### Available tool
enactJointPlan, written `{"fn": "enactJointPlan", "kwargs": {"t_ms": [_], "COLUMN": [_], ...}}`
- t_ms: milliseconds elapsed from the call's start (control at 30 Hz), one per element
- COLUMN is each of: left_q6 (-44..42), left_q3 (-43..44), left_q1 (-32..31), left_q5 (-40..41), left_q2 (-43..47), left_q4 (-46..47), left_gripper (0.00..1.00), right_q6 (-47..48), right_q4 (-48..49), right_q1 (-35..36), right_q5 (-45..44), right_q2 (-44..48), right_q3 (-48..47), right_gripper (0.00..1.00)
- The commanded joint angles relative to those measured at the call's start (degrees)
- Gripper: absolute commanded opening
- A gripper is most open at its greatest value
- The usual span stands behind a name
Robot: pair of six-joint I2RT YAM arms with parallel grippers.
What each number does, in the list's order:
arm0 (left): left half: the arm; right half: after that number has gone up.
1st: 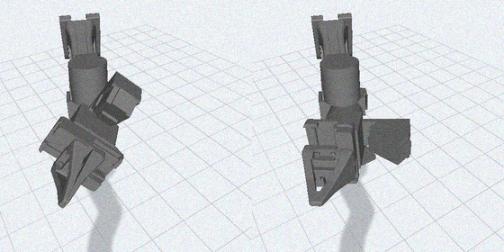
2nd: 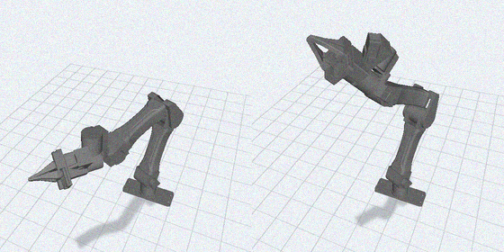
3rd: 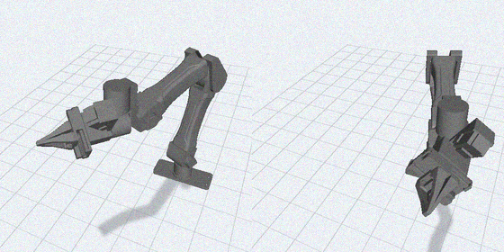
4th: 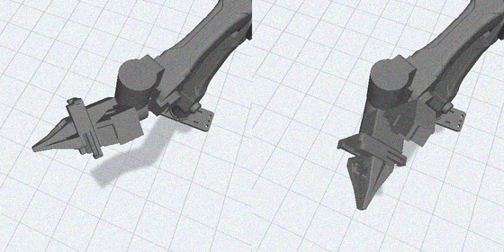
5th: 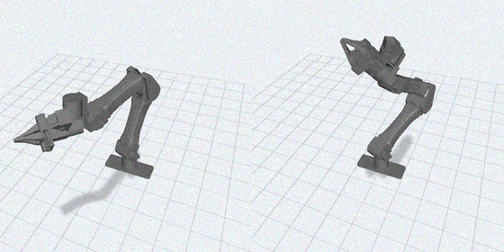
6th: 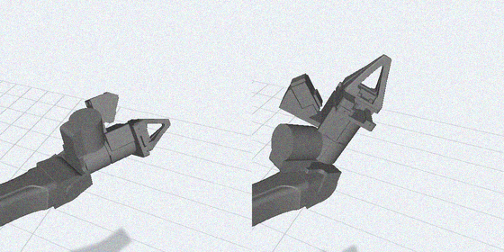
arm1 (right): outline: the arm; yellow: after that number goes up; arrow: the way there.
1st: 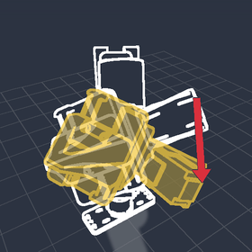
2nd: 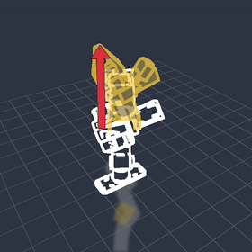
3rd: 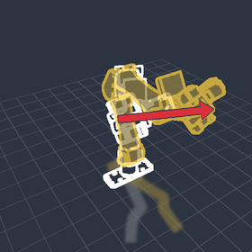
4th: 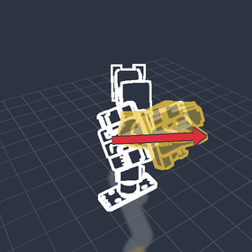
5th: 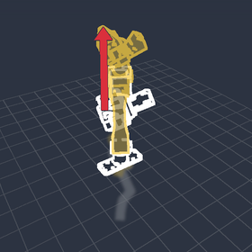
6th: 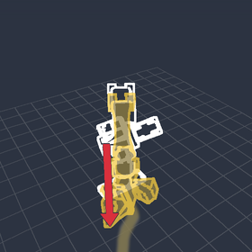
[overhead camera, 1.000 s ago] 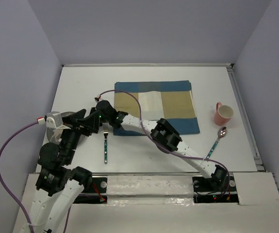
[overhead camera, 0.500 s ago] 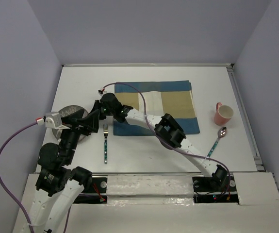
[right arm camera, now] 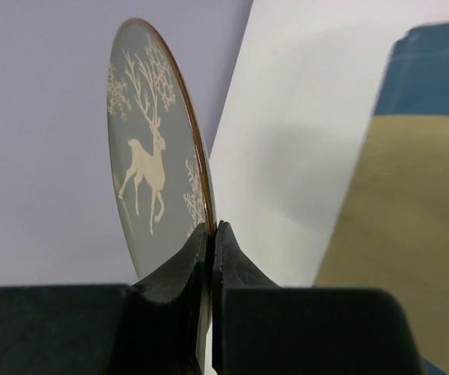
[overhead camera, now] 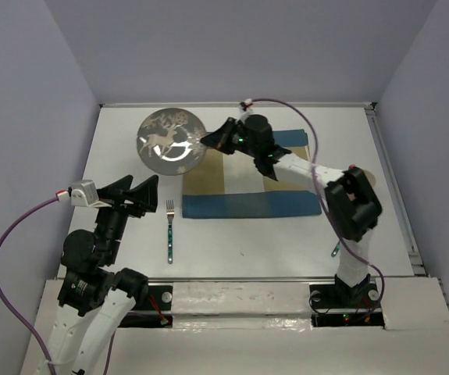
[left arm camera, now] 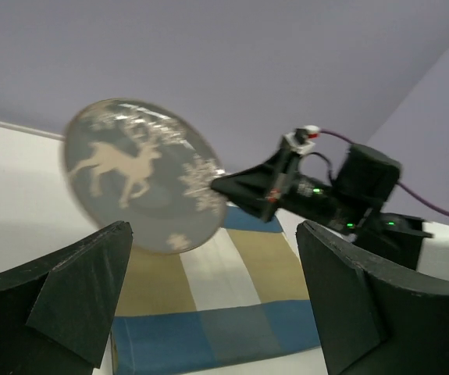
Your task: Set the dinner table for one person
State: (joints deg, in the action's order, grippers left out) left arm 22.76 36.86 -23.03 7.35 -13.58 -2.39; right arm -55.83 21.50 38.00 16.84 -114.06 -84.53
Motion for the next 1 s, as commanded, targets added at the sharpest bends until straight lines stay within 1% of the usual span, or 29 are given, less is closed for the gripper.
{"fn": "enactJointPlan", "kwargs": {"t_ms": [0, 167, 200, 367, 500, 600, 800, 967], "left_q6": [-1.2, -1.2, -1.1, -1.2, -1.1, -1.1, -1.1, -1.0], "left_q3": [-0.2, -0.3, -0.3, -0.3, -0.3, -0.3, -0.3, -0.3], "left_q1": [0.2, 0.3, 0.3, 0.2, 0.3, 0.4, 0.4, 0.5], "left_q5": [-2.0, -2.7, -2.7, -3.0, -3.0, -3.3, -3.5, -3.6], "left_q2": [0.2, -0.1, -0.3, -1.1, -1.3, -1.7, -1.9, -2.1], "left_q4": [2.5, 2.5, 2.5, 2.5, 2.5, 2.5, 2.5, 2.5], "left_gripper": [0.97, 0.97, 0.97, 0.97, 0.97, 0.97, 0.97, 0.97], "right_q6": [0.4, 3.4, 3.8, 3.5, 3.5, 2.0, -2.3, -2.1], "right_q4": [14.0, 10.5, 10.1, 9.7, 10.1, 12.4, 20.1, 19.4], "right_q1": [-7.0, -13.3, -15.0, -19.8, -21.6, -22.1, -22.1, -22.1], "right_q5": [-3.3, -4.7, -5.0, -2.3, -0.9, 2.1, 7.5, 7.8], "right_q2": [16.5, 24.7, 25.5, 27.5, 26.6, 24.9, 18.9, 17.3], "right_q3": [17.3, 26.2, 28.8, 33.7, 35.9, 36.5, 36.5, 36.6], "right_gripper": [0.00, 0.00, 0.00, 0.00, 0.00, 0.00, 0.00, 0.00]}}
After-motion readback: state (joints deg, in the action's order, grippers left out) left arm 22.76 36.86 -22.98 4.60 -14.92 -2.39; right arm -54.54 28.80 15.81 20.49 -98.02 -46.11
